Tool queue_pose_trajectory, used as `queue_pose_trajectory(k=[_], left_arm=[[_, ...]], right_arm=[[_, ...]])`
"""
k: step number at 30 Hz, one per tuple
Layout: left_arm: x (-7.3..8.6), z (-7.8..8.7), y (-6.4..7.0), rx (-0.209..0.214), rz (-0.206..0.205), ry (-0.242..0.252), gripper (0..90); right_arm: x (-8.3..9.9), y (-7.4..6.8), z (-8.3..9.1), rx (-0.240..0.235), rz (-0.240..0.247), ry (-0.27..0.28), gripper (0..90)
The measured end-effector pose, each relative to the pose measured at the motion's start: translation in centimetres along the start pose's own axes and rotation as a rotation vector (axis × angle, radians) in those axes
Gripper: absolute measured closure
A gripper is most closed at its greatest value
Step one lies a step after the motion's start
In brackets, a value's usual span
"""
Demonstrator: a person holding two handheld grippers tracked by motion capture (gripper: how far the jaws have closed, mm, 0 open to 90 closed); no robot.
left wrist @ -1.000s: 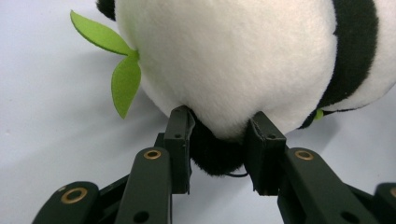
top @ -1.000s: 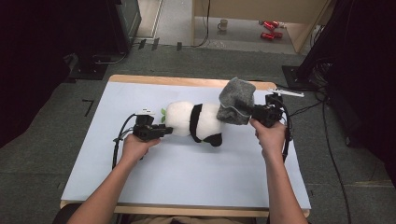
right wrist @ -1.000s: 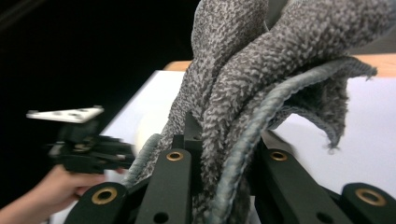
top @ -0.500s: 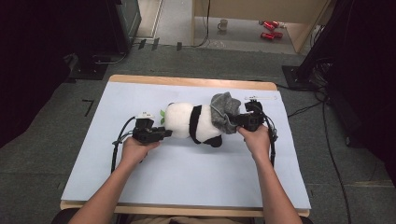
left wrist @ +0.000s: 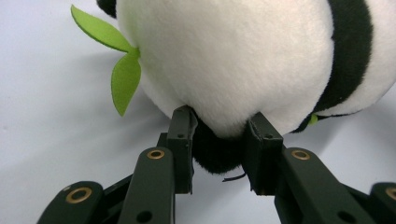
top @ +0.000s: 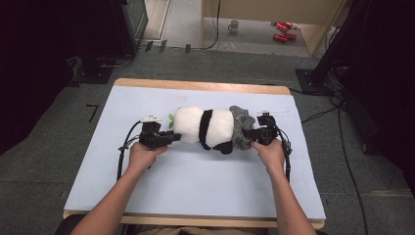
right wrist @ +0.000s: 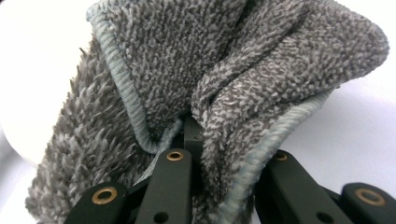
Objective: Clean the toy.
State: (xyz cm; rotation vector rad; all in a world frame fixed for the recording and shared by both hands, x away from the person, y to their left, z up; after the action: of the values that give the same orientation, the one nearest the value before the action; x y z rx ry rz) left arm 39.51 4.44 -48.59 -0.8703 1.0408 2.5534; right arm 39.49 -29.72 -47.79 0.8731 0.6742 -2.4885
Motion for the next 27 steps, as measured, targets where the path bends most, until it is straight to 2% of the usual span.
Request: queue_pose_trajectory(k=[4,8,11,15,19,22,25,27], left_arm=[[-0.3,-0.1,0.0,0.005,0.015,0.005,68.4],[-0.4,0.1,0.1,0.011,0.035,0.009,68.4],[-0.4,0.2,0.5,0.005,0.016,0.007,68.4],[-0.3,0.5,1.1,0.012,0.011,0.005,68.4],[-0.1,0.9,1.5,0.025,0.025,-0.001,68.4],[0.2,1.2,1.7,0.034,0.029,-0.001,68.4],[0.5,1.2,1.8,0.011,0.004,-0.002,67.8],[0.7,1.0,1.7,-0.001,-0.009,-0.006,64.6]], right_arm=[[-0.5,0.2,2.1,0.012,-0.007,0.060,80.1],[-2.1,-0.9,5.0,-0.009,0.013,0.161,80.1],[-3.4,-2.7,6.8,-0.034,0.057,0.214,80.1],[-4.7,-5.5,7.6,-0.070,0.121,0.243,80.0],[-5.3,-8.4,6.8,-0.145,0.179,0.227,80.0],[-5.0,-9.8,4.8,-0.153,0.233,0.165,79.9],[-4.1,-9.3,2.5,-0.134,0.237,0.109,79.8],[-3.4,-8.4,1.4,-0.083,0.242,0.070,79.8]])
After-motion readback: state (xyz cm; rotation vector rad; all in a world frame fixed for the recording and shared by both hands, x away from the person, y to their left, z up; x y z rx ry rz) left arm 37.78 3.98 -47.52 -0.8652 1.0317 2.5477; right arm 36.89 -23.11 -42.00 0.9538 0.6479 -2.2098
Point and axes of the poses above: each handheld gripper's, and its own axes: z roughly backward along the jaws, x roughly out of its underside, y roughly to its right, the point moved 4 cm from there along -z, roughly forward along the jaws, and after that the axes turned 15 degrees about z, right-handed, at the moved point
